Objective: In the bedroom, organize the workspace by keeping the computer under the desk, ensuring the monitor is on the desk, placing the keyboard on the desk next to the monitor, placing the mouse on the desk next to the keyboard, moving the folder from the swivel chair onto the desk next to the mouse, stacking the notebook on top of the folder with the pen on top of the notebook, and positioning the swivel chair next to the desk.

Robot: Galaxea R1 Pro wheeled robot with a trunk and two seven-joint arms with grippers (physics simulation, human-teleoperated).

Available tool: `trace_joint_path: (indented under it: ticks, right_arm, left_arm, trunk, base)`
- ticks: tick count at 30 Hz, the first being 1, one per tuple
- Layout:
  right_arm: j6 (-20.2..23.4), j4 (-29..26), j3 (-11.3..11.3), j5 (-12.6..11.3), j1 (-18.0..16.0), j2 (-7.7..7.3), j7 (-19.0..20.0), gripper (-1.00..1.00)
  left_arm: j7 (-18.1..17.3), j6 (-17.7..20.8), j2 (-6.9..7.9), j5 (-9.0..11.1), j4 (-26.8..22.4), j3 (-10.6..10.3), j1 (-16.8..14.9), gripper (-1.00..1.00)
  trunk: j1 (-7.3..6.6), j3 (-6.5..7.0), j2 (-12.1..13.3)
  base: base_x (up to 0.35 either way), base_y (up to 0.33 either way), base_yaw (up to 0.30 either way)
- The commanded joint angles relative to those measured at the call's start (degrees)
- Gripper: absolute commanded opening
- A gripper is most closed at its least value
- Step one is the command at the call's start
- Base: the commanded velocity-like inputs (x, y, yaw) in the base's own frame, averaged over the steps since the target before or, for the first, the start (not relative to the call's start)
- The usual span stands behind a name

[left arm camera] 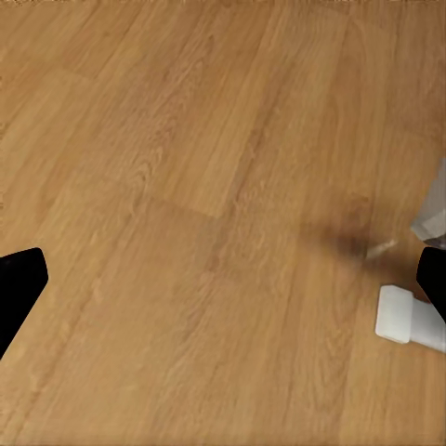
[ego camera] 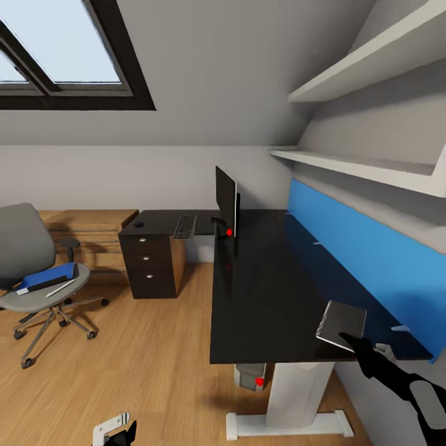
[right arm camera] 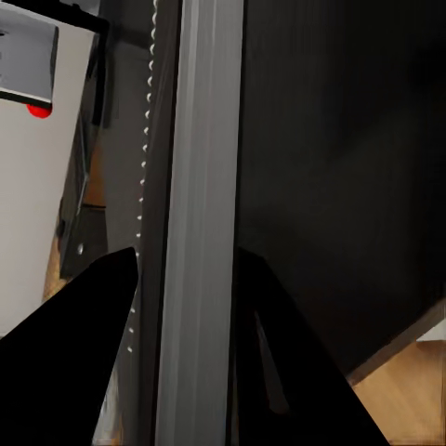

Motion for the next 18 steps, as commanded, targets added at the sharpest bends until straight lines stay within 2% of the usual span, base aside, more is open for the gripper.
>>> trace_joint_path:
  ticks: [1, 11, 18]
  right_arm:
    - [0.33, -0.29, 0.34, 0.21, -0.05, 0.02, 0.1, -1.0]
    - [0.39, -3.42, 5.13, 0.11, -0.05, 0.13, 0.46, -1.0]
    - [1.29, -4.51, 6.38, -0.01, -0.05, 0.59, 0.52, -1.0]
  left_arm:
    - [-0.08, -0.26, 0.06, 0.61, 0.05, -0.41, -0.04, 1.0]
    - [-0.1, -0.26, 0.07, 0.58, 0.05, -0.41, -0.04, 1.0]
    - [-0.11, -0.26, 0.08, 0.57, 0.05, -0.41, -0.04, 1.0]
  trunk:
    - [-0.23, 0.12, 0.38]
    - [-2.42, 1.92, 4.39]
    - [-2.42, 1.92, 4.39]
  base:
    - [0.0, 0.0, 0.0]
    - [0.0, 0.0, 0.0]
    - [0.0, 0.0, 0.002]
